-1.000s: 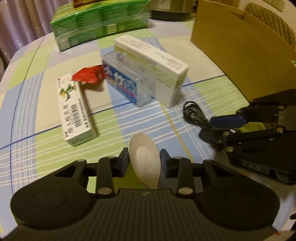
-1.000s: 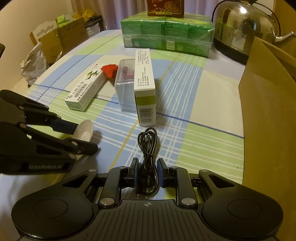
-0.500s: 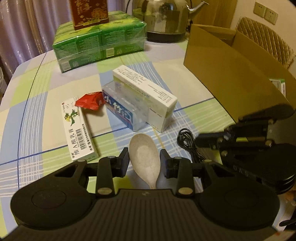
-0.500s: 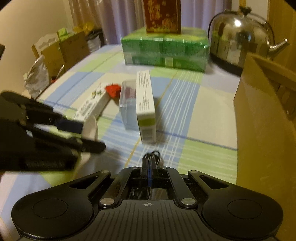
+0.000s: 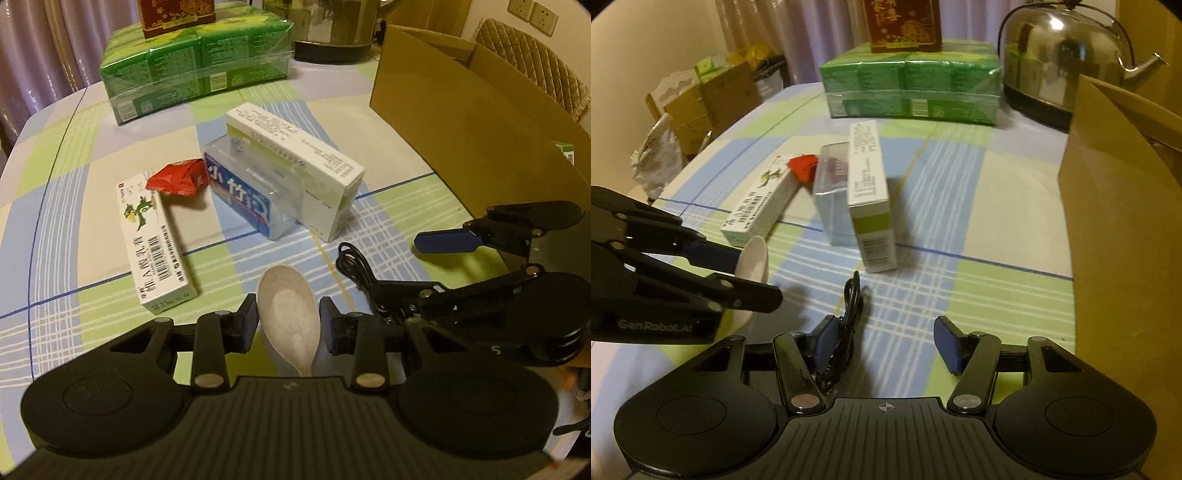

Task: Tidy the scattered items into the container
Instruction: 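Close the right tool on the black cable while the left tool grasps the white spoon, then lift the cable and spoon and carry them toward the cardboard box with both tools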

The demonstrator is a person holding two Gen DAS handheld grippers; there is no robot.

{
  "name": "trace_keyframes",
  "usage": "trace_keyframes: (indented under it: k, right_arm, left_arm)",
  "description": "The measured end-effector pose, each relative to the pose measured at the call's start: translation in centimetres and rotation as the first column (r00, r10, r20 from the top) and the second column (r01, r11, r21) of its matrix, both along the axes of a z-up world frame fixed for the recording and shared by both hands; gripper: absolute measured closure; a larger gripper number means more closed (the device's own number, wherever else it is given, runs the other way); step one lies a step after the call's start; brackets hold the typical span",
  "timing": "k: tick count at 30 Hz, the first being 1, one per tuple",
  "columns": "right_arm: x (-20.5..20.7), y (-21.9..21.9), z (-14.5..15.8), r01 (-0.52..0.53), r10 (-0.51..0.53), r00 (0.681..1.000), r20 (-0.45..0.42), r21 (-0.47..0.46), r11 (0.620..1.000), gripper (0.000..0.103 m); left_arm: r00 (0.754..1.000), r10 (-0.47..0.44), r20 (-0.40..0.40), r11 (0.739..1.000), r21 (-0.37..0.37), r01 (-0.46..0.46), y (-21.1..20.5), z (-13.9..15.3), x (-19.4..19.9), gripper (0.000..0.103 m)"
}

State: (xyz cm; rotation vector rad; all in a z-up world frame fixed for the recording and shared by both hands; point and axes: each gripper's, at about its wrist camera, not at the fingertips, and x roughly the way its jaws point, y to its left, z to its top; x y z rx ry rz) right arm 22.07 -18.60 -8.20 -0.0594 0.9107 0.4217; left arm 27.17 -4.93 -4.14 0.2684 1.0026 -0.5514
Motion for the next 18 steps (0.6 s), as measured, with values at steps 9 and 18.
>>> trace_keyframes:
  k: [9, 18]
  right_arm:
    - [0.0, 1.7, -1.0, -0.048, 0.048, 0.999, -0.006, 0.006, 0.999, 0.050]
    - [-0.1, 2.3, -1.1, -0.050, 0.050, 0.999, 0.013, -0.050, 0.998, 0.093]
  left_arm:
    - [0.999, 0.033, -0.017, 0.999, 0.005, -0.033, 1.4, -0.5, 0.5, 0.073]
    - [0.999, -0.002, -0.039, 1.000, -0.011, 0.001, 0.7, -0.8, 0.2, 0.073]
